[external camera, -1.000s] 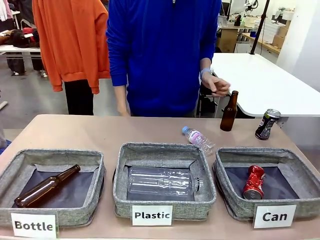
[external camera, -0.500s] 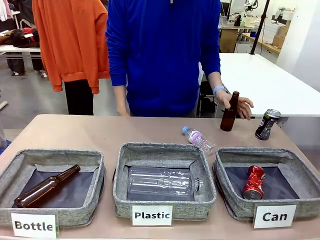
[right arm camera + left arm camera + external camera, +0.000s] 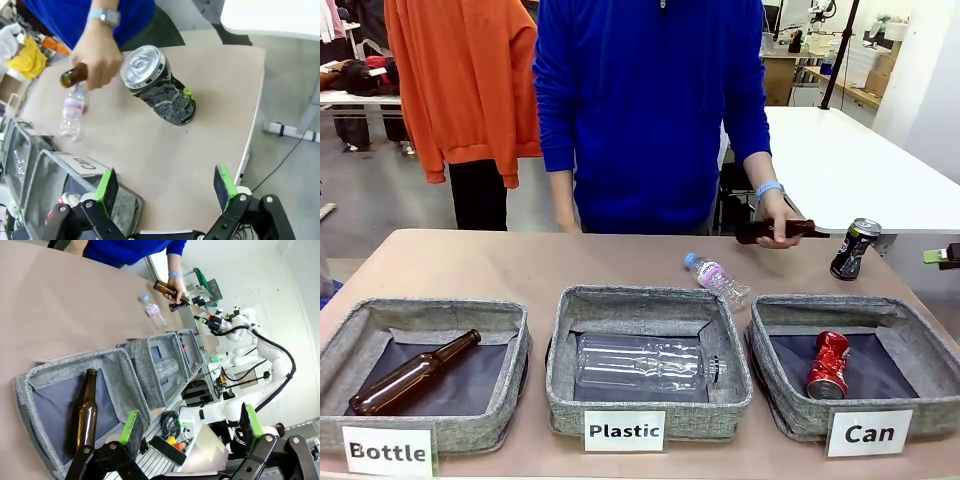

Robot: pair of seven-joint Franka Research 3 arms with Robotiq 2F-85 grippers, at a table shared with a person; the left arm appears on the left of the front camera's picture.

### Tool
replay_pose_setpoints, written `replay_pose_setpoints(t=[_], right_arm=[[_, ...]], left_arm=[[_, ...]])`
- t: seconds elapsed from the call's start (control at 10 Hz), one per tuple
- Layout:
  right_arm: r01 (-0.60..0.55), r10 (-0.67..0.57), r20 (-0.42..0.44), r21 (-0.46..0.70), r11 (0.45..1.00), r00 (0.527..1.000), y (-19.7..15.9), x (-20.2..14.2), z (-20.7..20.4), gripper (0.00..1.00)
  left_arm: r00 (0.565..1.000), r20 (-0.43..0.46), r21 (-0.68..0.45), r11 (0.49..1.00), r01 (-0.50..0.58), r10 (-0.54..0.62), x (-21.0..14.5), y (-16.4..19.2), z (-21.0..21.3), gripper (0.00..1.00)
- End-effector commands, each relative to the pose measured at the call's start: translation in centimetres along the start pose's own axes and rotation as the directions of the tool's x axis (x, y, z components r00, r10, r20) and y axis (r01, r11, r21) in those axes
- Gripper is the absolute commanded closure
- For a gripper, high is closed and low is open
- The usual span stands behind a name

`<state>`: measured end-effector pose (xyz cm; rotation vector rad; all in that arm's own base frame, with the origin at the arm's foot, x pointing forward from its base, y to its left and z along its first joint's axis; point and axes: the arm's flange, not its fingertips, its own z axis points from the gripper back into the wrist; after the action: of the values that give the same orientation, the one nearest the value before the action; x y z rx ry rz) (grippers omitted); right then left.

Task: Sort the can waste into the basket.
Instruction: Pick up the can waste from the table and place it in the right Fabric basket.

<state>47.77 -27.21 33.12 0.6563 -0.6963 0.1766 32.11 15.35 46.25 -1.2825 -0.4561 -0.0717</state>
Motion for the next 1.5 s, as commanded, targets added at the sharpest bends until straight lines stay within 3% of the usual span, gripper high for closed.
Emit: replay_pose_setpoints(t=[0.0,0.1,0.2,0.6,0.9,1.2,1.4], right_arm=[[-0.001,0.001,0.005,0.002,1.000,1.000,0.4,0.0,0.7,0.00],[0.000,0.000,0.000,0.000,1.000,1.000,0.0,0.0,0.0,0.00],[-0.085,0.084,-0.059,-0.008,0.996,0.995,0.2,0.1,-0.5,0.00],[-0.256,0.256,-0.052,0.019,0.967,0.965,0.2,0.5,-3.0,0.00],[-0.387,0.389,-0.077,0.039,0.921,0.918,0.4,0.6,-5.2,0.00],[-0.459,0.463,-0.058,0.072,0.886,0.884,1.2,0.4,-6.6,0.00],[-0.449,0.452,-0.054,0.066,0.891,0.890,2.1,0.6,-7.5,0.00]], left_arm=[[1.000,-0.009,-0.002,1.000,0.002,-0.002,-0.1,-0.3,0.1,0.00],[1.000,-0.009,-0.002,1.000,0.002,-0.002,-0.1,-0.3,0.1,0.00],[1.000,-0.009,-0.002,1.000,0.002,-0.002,-0.1,-0.3,0.1,0.00],[1.000,-0.009,-0.002,1.000,0.002,-0.002,-0.1,-0.3,0.1,0.00],[1.000,-0.009,-0.002,1.000,0.002,-0.002,-0.1,-0.3,0.1,0.00],[1.000,-0.009,-0.002,1.000,0.002,-0.002,-0.1,-0.3,0.1,0.00],[1.000,-0.009,-0.002,1.000,0.002,-0.002,-0.1,-0.3,0.1,0.00]])
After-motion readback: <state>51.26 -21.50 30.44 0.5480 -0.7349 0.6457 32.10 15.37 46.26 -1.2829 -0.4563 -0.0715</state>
